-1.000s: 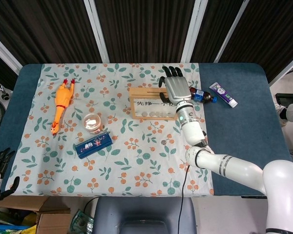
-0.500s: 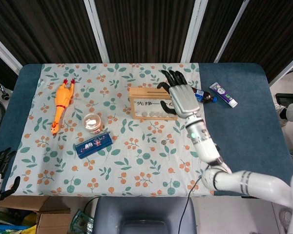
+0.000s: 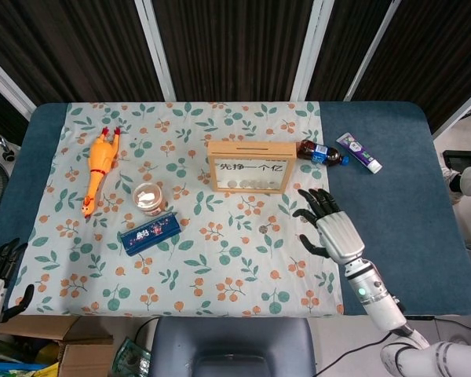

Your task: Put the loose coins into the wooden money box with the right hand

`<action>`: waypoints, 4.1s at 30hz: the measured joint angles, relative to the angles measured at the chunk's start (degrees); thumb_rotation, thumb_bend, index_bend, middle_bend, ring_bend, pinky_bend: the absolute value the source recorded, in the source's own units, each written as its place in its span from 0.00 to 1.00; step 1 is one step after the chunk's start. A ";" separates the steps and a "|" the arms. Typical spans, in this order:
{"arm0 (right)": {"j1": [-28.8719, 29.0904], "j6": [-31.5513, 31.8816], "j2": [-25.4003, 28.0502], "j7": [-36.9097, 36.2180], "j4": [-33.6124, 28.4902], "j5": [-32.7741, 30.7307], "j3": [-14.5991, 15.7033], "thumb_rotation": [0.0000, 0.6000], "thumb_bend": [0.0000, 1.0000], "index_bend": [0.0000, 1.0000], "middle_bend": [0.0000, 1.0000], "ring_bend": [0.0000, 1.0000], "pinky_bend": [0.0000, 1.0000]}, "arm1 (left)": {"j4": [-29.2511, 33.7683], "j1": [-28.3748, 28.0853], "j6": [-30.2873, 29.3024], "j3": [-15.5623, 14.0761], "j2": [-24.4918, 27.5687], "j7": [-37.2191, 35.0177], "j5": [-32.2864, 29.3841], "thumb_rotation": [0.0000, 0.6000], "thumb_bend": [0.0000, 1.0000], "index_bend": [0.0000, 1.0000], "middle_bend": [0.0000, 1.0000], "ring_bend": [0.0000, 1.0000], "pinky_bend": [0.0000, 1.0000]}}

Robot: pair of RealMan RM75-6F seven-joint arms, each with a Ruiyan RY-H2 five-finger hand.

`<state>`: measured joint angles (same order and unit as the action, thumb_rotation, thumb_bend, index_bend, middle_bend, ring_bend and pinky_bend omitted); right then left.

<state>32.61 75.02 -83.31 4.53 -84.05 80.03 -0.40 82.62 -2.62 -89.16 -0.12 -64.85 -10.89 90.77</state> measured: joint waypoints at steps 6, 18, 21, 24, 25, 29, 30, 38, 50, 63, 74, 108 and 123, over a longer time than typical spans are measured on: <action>0.18 -5.79 -11.35 -1.18 14.91 0.04 -0.07 1.00 0.54 0.49 0.16 0.00 0.00 | -0.25 0.25 -0.41 0.00 0.24 -0.92 -0.06 1.00 0.45 0.00 0.00 0.00 0.00; 4.44 -14.41 -21.51 -4.26 27.53 -2.05 -5.45 1.00 0.54 0.51 0.15 0.00 0.00 | -0.35 0.36 -0.60 0.00 0.22 -1.08 0.01 1.00 0.44 0.00 0.00 0.00 0.00; 5.36 -15.71 -22.51 -4.07 29.07 -1.73 -5.79 1.00 0.54 0.52 0.15 0.00 0.00 | -0.40 0.38 -0.63 0.07 0.24 -1.24 -0.12 1.00 0.44 0.00 0.00 0.00 0.00; 5.92 -16.65 -23.28 -3.96 30.03 -1.60 -6.10 1.00 0.54 0.52 0.15 0.00 0.00 | -0.40 0.38 -0.61 0.08 0.28 -1.47 -0.13 1.00 0.44 0.00 0.00 0.00 0.00; 6.14 -16.96 -23.54 -3.96 30.27 -1.61 -6.27 1.00 0.54 0.52 0.15 0.00 0.00 | -0.40 0.38 -0.58 0.07 0.31 -1.53 -0.13 1.00 0.44 0.00 0.00 0.00 0.00; 6.87 -17.84 -24.41 -3.45 31.33 -1.60 -6.83 1.00 0.54 0.53 0.15 0.00 0.00 | -0.41 0.42 -0.62 0.05 0.40 -1.75 -0.14 1.00 0.44 0.00 0.00 0.00 0.00; 6.95 -17.98 -24.52 -3.26 31.51 -1.64 -6.95 1.00 0.54 0.53 0.15 0.00 0.00 | -0.43 0.45 -0.72 0.06 0.41 -1.80 -0.12 1.00 0.44 0.00 0.00 0.00 0.00; 7.21 -19.75 -25.09 -2.47 32.54 -2.71 -7.74 1.00 0.54 0.54 0.15 0.00 0.00 | -0.56 0.62 -0.99 0.09 0.52 -2.17 -0.11 1.00 0.44 0.00 0.00 0.00 0.00; 7.79 -21.43 -25.88 -1.92 33.42 -3.41 -8.51 1.00 0.54 0.53 0.15 0.00 0.00 | -0.51 0.80 -1.12 0.34 0.49 -2.15 -0.58 1.00 0.44 0.00 0.00 0.00 0.00; 8.30 -22.08 -26.60 -1.40 34.18 -3.75 -9.16 1.00 0.54 0.55 0.15 0.00 0.00 | -0.49 0.94 -1.28 0.38 0.51 -2.16 -0.56 1.00 0.44 0.00 0.00 0.00 0.00; 9.29 -22.76 -27.42 -0.22 35.13 -4.14 -9.89 1.00 0.54 0.59 0.15 0.00 0.00 | -0.61 1.17 -1.53 0.52 0.57 -2.41 -0.80 1.00 0.44 0.00 0.00 0.00 0.00; 11.06 -23.49 -28.97 -0.02 37.21 -5.03 -11.43 1.00 0.55 0.71 0.20 0.00 0.00 | -1.46 1.93 -3.03 0.59 0.58 -3.74 -0.19 1.00 0.44 0.00 0.00 0.00 0.00; 10.71 -20.78 -26.59 -2.13 33.00 -4.06 -12.08 1.00 0.58 0.73 0.22 0.00 0.00 | -2.06 1.88 -3.47 0.70 0.25 -4.00 0.24 1.00 0.44 0.00 0.00 0.00 0.00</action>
<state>43.32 54.24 -109.90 2.40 -51.06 75.97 -12.48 80.56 -0.74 -92.63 0.58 -64.60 -14.89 91.02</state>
